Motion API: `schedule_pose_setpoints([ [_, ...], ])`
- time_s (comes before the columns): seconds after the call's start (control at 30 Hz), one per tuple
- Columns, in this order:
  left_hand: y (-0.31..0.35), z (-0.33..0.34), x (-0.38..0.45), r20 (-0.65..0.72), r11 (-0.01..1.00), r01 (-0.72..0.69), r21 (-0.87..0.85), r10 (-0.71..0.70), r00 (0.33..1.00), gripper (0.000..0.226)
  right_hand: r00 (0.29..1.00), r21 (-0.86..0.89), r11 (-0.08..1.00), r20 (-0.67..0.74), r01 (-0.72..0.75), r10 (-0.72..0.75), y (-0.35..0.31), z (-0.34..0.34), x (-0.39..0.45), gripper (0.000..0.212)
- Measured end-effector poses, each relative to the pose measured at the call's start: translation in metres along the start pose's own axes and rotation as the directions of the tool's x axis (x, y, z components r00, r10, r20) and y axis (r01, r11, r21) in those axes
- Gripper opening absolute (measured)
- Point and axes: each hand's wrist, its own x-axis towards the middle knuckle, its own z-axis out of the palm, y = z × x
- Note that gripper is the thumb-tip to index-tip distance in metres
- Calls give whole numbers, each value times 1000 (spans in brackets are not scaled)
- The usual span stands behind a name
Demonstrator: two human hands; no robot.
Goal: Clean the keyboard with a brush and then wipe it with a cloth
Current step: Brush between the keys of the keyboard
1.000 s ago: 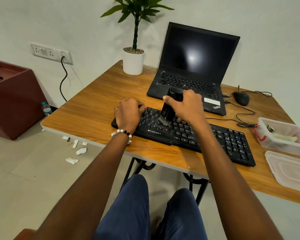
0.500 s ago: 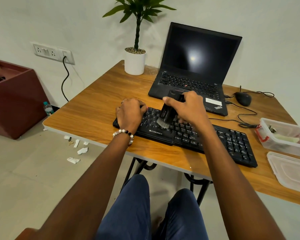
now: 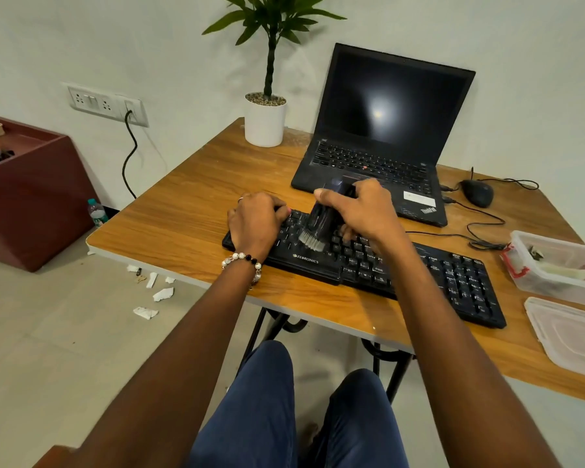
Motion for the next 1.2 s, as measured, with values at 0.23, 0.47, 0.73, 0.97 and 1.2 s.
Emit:
schedule_pose_setpoints([
  [0.23,0,-1,-1,1,1000,8,0,-8,1000,17,975,-98,991,-197,88,-106,6,33,2,47],
  [0.47,1,-1,-1,1,1000,10,6,-10,1000,16,996,-150,989,86,2,12,-4,5,1,38],
  [0.73,1,-2,0,-1,1000,8,3,-8,1000,16,984,-25,997,-166,66,-70,11,29,-7,44],
  [0.97,1,-2,-1,0,1000,2,12,-2,1000,16,997,83,994,39,-68,65,5,8,-6,39],
  [1.2,1,0,-1,-5,1000,4,-2,-4,1000,14,990,-8,993,-75,121,-121,5,25,-12,37],
])
